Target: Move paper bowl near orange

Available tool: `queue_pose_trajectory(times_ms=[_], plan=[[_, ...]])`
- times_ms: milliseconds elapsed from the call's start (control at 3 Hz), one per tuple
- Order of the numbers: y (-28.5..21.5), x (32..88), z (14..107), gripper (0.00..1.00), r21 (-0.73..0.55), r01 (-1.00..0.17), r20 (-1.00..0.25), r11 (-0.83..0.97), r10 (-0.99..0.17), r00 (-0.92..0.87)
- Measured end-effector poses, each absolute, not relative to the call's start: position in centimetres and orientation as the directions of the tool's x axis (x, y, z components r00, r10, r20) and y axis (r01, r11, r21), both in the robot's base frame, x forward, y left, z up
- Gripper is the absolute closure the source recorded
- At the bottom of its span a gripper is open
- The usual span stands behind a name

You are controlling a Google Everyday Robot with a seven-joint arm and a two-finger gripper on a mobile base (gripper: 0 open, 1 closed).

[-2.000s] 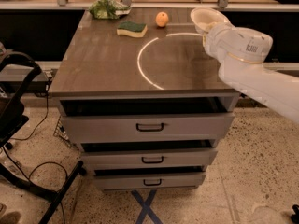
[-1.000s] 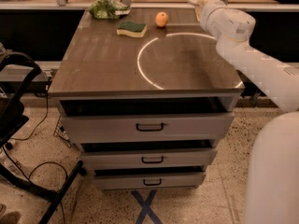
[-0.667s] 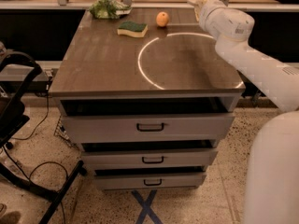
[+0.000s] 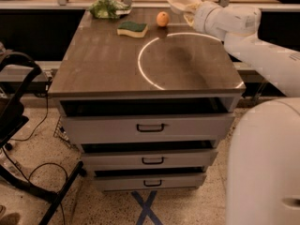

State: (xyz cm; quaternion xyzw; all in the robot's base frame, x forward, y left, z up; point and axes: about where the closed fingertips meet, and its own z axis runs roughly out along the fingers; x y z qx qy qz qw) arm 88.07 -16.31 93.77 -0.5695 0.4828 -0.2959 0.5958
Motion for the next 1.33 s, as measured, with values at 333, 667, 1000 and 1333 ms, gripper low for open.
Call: queue_pose_trajectory(times_ms=[333,667,1000,1333], plan=[[-20.0,86.9,96.2,1.0,-0.96,-0.258,-0.214,0.111,-0.885,0.414],[-20.0,86.9,96.2,1.0,-0.96,-0.258,-0.214,0.111,-0.885,0.414],[-19.2,88.2,94.9,1.0,-0.953,-0.301,-0.17,0.046,-0.9,0.402],[-19.7,89.8,92.7,1.0,-0.93,-0.366,-0.114,-0.035,-0.919,0.378]])
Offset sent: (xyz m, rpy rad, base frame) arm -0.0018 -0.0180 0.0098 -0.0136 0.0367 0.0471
